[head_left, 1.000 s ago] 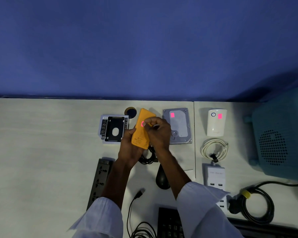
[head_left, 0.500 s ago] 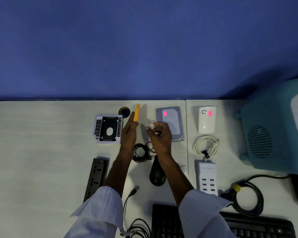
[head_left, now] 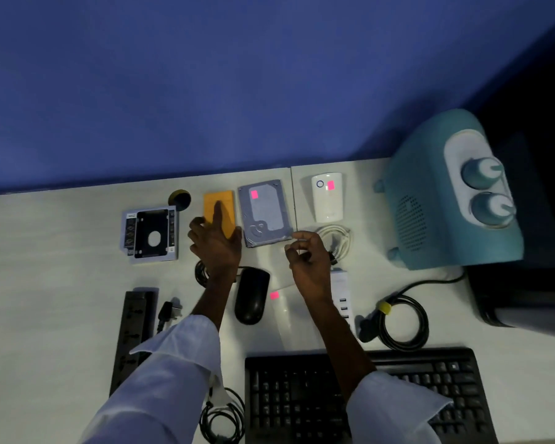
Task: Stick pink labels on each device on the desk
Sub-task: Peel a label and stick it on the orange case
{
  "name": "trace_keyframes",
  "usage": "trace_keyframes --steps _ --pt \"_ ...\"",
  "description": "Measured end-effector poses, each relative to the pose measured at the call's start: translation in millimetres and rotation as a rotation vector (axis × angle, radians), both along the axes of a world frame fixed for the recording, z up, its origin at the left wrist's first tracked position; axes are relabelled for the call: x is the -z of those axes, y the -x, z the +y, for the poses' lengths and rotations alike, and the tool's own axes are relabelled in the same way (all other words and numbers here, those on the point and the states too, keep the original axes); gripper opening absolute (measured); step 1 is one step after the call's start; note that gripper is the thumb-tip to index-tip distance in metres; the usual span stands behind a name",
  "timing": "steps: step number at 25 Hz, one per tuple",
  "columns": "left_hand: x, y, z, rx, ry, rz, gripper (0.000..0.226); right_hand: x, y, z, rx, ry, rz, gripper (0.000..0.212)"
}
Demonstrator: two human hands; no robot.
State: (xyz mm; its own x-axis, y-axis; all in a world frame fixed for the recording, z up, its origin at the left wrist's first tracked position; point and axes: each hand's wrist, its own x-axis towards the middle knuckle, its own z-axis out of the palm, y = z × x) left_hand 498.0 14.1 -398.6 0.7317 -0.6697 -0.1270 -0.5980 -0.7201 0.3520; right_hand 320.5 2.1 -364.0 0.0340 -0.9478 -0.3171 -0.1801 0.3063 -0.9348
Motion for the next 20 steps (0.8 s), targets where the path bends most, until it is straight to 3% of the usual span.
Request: trace_keyframes --steps 4,9,12,14,18,20 --pt "-0.5 -3.7 2.4 0.009 0.034 0.006 0.075 2.7 25.0 20.4 -0.062 0.013 0.07 0.024" --pt "-21.9 18.2 27.9 0.019 0.202 -0.014 0.057 9.6 40.5 50.5 -0.409 0.131 0.38 0.042" --pt "-30.4 54.5 65.3 0.262 0.293 -0.028 0.04 3.6 43.4 62.8 -0.655 0.172 0.647 0.057" --pt "-25.3 74.3 90.3 0.422 0.259 -0.031 0.041 2.4 44.0 66.8 -0.716 0.199 0.77 0.06" --pt "-12.3 97.5 129.4 0.533 0.138 -0.043 0.057 5.7 44.5 72.5 -0.735 0.179 0.794 0.058" --pt "-13.3 99.5 133.0 0.534 0.131 -0.037 0.06 9.0 47.3 71.7 -0.683 0.185 0.71 0.048"
